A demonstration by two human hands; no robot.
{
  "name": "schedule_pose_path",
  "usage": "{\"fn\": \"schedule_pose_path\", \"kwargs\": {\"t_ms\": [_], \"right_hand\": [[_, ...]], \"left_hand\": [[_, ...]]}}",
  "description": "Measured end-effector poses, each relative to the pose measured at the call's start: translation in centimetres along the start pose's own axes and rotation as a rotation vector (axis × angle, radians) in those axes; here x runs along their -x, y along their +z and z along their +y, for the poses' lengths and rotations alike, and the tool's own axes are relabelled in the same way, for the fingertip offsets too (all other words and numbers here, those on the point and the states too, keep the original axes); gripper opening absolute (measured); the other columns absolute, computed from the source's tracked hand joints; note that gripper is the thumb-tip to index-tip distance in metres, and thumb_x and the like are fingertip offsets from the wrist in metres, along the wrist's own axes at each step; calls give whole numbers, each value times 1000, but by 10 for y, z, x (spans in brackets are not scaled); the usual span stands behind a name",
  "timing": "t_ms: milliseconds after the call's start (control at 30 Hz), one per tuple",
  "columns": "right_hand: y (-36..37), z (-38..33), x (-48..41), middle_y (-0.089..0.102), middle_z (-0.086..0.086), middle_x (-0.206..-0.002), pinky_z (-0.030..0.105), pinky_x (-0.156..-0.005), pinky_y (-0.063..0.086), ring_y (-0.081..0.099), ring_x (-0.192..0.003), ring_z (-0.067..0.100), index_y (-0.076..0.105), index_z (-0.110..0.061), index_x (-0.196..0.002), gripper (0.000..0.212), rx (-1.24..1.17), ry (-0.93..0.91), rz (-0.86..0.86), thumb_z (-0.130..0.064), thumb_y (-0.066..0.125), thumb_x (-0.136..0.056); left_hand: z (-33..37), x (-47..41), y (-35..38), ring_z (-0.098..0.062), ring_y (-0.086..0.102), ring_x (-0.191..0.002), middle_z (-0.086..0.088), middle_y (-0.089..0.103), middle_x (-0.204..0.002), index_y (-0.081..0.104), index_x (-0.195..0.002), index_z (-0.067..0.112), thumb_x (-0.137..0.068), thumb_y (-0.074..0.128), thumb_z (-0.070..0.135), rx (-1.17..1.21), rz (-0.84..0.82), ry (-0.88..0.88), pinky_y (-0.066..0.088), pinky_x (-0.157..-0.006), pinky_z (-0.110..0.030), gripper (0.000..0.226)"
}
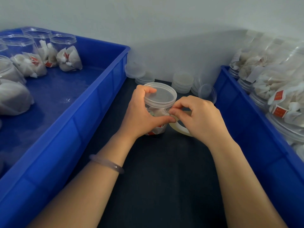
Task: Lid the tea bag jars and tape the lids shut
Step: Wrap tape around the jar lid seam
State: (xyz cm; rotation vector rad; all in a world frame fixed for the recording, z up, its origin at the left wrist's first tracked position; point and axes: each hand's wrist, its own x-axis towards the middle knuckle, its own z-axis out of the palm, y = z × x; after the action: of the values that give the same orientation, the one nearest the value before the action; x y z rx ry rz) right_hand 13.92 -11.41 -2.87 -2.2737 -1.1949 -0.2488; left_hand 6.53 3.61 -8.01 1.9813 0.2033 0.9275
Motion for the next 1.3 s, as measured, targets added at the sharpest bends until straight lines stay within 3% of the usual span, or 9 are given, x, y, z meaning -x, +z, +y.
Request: {"fn": "schedule_pose_path", "kwargs": {"t_ms": [433,567,733,833,967,1067,1133,1233,1300], "right_hand": [[1,1,-3,56,-13,-72,32,-62,49,56,-69,8,54,-20,-85,38,-21,126,115,-54,68,-74],[-12,3,-4,58,-15,-75,20,-63,46,56,-72,1,54,-26,-81,35,-19,134,-59,-58,62,-71],[-27,6,-2,64,-14,-84,24,-59,53,67,-64,5,59,-31,-85,6,-221,168,-215,-31,65,-86],[-34,8,-1,65,-11,-91,23,-56,50,68,-63,5,56,-32,-95,10,-213,248,-308,-34,62,-88],[-35,1,4,68,-3,-63,25,-52,49,57,-46,10,61,-23,-95,37,-307,441,-573,-56,45,-91],[-31,-2,3,52,-7,-46,24,-52,42,45,-44,5,69,-20,-91,54,-300,367,-354,-64,37,-88],[-29,-4,1,52,-11,-47,26,-54,42,48,-47,3,71,-33,-91,48,-168,229,-173,-66,36,-85],[-26,-4,1,49,-38,-51,22,-55,37,52,-56,-9,67,-44,-110,48,-73,159,-119,-67,40,-78],[-23,0,0,52,-38,-58,23,-66,42,54,-67,-7,65,-44,-115,56,-69,183,-120,-72,42,-72]], "left_hand": [[5,2,5,1,49,-101,5,51,-109,42,-103,30,-51,86,51,-2,76,-1,42,-79,-9,71],[10,-2,-4,9,47,-107,21,48,-110,37,-98,47,-51,71,69,11,-116,-44,43,-82,-14,62],[12,-9,-13,15,43,-106,28,46,-109,36,-99,53,-63,68,66,-31,-267,-20,41,-76,-13,50],[12,-7,-13,12,48,-105,22,49,-110,38,-100,46,-68,72,58,11,-224,-1,43,-76,-8,48],[10,-7,-15,-5,60,-100,5,59,-109,44,-102,31,-69,72,54,88,-144,18,51,-80,-20,50],[10,-11,-22,-2,62,-89,8,61,-99,44,-95,35,-67,70,57,87,-122,-3,51,-71,-16,44],[10,-13,-26,3,62,-79,11,60,-90,45,-92,34,-69,70,51,106,-107,-31,48,-64,-12,38],[11,-17,-30,3,62,-72,10,60,-85,49,-92,28,-70,67,47,180,-126,-94,47,-60,-11,35],[12,-18,-32,1,63,-72,8,61,-84,51,-92,26,-69,67,46,238,-149,-130,48,-60,-13,34]]}}
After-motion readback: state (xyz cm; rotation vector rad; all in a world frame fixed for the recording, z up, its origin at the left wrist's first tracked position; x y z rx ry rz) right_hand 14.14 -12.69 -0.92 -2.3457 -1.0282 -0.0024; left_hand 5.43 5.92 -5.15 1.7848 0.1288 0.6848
